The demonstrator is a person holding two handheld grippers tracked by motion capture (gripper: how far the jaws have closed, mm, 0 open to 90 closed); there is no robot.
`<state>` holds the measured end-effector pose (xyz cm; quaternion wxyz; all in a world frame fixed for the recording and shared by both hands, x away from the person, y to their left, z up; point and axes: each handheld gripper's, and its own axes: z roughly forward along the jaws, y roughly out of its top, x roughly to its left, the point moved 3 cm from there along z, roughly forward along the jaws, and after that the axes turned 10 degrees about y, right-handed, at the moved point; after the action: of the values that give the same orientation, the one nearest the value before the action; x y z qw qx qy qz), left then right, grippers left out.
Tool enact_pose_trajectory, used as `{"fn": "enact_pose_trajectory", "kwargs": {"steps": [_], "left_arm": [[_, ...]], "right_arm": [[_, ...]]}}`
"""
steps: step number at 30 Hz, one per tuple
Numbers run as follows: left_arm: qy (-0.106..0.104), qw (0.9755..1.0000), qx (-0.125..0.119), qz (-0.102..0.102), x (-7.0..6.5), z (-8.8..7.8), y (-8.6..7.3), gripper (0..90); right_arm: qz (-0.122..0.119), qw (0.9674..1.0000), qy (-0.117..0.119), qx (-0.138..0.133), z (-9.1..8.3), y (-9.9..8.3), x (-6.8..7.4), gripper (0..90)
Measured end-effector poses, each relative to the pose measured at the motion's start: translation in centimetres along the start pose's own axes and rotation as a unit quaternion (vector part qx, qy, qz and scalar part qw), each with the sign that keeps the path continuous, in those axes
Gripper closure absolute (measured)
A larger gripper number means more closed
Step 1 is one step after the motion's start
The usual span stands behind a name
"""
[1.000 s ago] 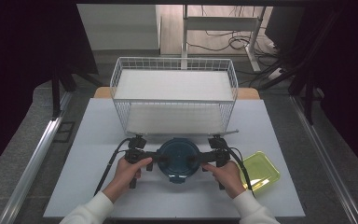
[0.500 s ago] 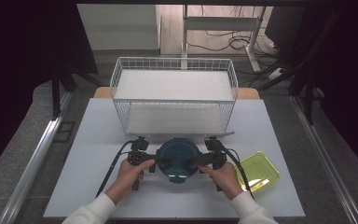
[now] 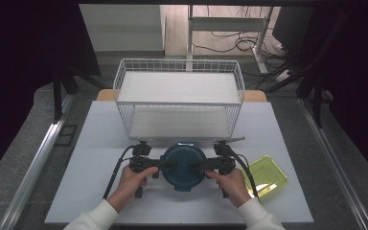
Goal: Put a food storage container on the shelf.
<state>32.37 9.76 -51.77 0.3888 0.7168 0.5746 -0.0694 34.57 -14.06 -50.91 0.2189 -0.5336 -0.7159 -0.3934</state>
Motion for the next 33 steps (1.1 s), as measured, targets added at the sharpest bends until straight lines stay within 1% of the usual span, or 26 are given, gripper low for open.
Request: {"fn": "enact_pose_trajectory", "kwargs": {"steps": [4,5,8,10,12,13,17,19,20,22,24,26,28,33], "left_arm": [[0.011,0.9998,-0.006,0.013,-0.6,-0.4,-0.2,32.4],[0.012,0.9998,-0.009,0.013,-0.8,-0.4,-0.3,32.5],[0.015,0.9997,-0.011,0.016,-0.9,-0.5,-0.3,32.7],[0.014,0.9997,-0.011,0.016,-0.9,-0.5,-0.3,32.9],[0.013,0.9997,-0.012,0.017,-1.0,-0.6,-0.4,33.5],[0.013,0.9997,-0.012,0.018,-1.0,-0.7,-0.4,34.3],[0.009,0.9996,-0.016,0.023,-1.3,-0.9,-0.3,34.9],[0.009,0.9993,-0.019,0.03,-1.5,-1.1,-0.3,35.0],[0.009,0.9992,-0.023,0.031,-1.6,-1.2,-0.2,35.1],[0.011,0.9991,-0.023,0.035,-1.7,-1.4,-0.2,35.2],[0.01,0.999,-0.026,0.035,-1.8,-1.6,-0.2,35.4],[0.009,0.9989,-0.031,0.032,-2.0,-1.7,-0.1,35.5],[0.01,0.9987,-0.034,0.037,-2.0,-1.9,-0.1,35.9],[0.011,0.9979,-0.045,0.046,-2.4,-2.4,0.1,36.1]], "right_arm": [[0.005,1.0,0.0,-0.005,-0.2,-0.2,0.3,22.3],[0.003,1.0,0.0,-0.006,-0.2,-0.3,0.3,22.5],[0.01,0.9999,0.004,-0.012,-0.4,-0.4,0.3,23.2],[0.004,0.9999,0.003,-0.013,-0.4,-0.5,0.3,23.4],[0.004,0.9998,0.003,-0.017,-0.5,-0.5,0.4,23.5],[0.001,0.9998,0.003,-0.022,-0.6,-0.5,0.5,23.4],[-0.006,0.9997,0.001,-0.024,-0.9,-0.5,0.7,23.3],[-0.009,0.9996,0.001,-0.025,-1.2,-0.5,0.9,23.2],[-0.011,0.9996,0.001,-0.027,-1.3,-0.5,1.0,23.2],[-0.018,0.9994,0.001,-0.029,-1.4,-0.5,1.2,23.2],[-0.031,0.999,-0.003,-0.033,-1.6,-0.5,1.6,23.2],[-0.035,0.9988,-0.004,-0.034,-1.7,-0.5,1.7,23.2],[-0.043,0.9984,-0.007,-0.037,-1.9,-0.5,2.0,23.0],[-0.051,0.9977,-0.007,-0.043,-2.2,-0.4,2.4,22.8]]}}
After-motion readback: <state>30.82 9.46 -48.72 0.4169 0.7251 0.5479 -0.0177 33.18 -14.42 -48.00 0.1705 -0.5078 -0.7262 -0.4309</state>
